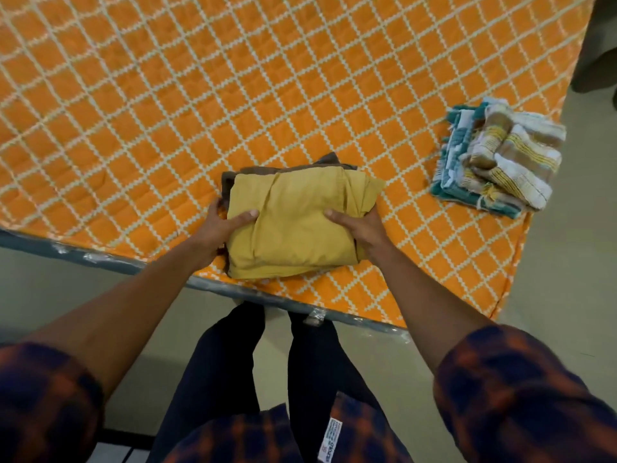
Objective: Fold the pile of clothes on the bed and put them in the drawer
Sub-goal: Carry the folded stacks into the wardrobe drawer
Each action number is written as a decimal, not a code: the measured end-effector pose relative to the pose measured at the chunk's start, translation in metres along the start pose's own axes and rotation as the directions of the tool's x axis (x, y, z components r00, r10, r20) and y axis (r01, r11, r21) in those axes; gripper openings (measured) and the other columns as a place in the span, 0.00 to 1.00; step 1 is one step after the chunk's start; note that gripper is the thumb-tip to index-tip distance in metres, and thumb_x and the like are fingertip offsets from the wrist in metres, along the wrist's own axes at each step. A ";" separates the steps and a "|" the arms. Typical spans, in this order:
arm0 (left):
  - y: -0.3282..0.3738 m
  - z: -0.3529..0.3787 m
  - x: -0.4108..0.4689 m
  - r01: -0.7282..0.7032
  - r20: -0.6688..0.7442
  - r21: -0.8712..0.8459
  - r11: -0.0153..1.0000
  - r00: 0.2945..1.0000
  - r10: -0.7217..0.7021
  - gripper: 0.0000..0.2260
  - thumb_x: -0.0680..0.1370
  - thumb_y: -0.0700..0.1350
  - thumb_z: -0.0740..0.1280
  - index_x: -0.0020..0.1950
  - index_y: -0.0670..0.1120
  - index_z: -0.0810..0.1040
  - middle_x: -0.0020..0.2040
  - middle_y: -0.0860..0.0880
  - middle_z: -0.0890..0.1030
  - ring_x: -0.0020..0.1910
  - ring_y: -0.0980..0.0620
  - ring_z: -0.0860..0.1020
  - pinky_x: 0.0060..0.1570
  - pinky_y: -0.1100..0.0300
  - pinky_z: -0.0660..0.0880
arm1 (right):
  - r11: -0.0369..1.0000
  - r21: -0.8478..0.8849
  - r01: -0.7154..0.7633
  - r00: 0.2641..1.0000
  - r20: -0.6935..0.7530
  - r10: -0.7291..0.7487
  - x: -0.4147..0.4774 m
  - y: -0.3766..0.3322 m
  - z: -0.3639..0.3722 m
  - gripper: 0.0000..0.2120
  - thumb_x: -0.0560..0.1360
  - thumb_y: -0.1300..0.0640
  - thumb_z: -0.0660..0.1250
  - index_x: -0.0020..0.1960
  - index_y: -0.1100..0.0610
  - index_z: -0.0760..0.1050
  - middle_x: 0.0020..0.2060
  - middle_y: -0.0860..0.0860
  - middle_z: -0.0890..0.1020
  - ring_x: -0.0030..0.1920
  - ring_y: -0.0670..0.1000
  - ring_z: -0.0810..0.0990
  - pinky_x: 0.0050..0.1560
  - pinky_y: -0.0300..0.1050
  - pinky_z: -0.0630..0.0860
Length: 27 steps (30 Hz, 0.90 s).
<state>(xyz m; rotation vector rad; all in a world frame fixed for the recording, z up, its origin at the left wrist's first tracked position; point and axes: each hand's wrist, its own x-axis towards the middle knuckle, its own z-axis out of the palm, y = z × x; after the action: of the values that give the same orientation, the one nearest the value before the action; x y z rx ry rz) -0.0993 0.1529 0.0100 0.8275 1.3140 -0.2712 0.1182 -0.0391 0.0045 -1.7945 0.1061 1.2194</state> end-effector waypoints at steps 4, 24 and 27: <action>0.003 0.000 0.003 -0.005 0.091 -0.105 0.994 0.996 0.014 0.65 0.51 0.56 0.86 0.80 0.57 0.53 0.69 0.50 0.73 0.62 0.43 0.77 0.57 0.41 0.77 | 0.999 0.035 -0.037 0.996 0.088 0.034 -0.001 0.001 -0.005 0.36 0.65 0.55 0.82 0.71 0.54 0.74 0.61 0.50 0.83 0.59 0.53 0.83 0.58 0.56 0.82; -0.106 -0.259 -0.256 -0.448 -0.254 -0.416 0.791 0.893 0.372 0.55 0.53 0.60 0.85 0.76 0.50 0.66 0.67 0.45 0.79 0.63 0.42 0.79 0.61 0.42 0.77 | 0.967 -0.154 0.201 0.778 0.625 -0.062 -0.169 -0.095 0.287 0.32 0.63 0.65 0.77 0.66 0.62 0.76 0.57 0.56 0.85 0.54 0.58 0.86 0.47 0.51 0.82; -0.148 -0.312 -0.313 -0.569 -0.399 -0.453 0.686 0.818 0.415 0.50 0.57 0.57 0.84 0.75 0.49 0.68 0.67 0.44 0.79 0.64 0.41 0.79 0.62 0.40 0.76 | 0.927 -0.200 0.317 0.661 0.747 -0.065 -0.217 -0.107 0.374 0.31 0.63 0.65 0.77 0.66 0.62 0.76 0.57 0.56 0.85 0.55 0.58 0.85 0.48 0.51 0.82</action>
<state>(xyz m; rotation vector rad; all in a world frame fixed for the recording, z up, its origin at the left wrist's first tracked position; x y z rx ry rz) -0.5066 0.1754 0.2353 0.6917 1.2585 0.6691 -0.1908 0.2050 0.2117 -1.3761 -0.7759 1.7775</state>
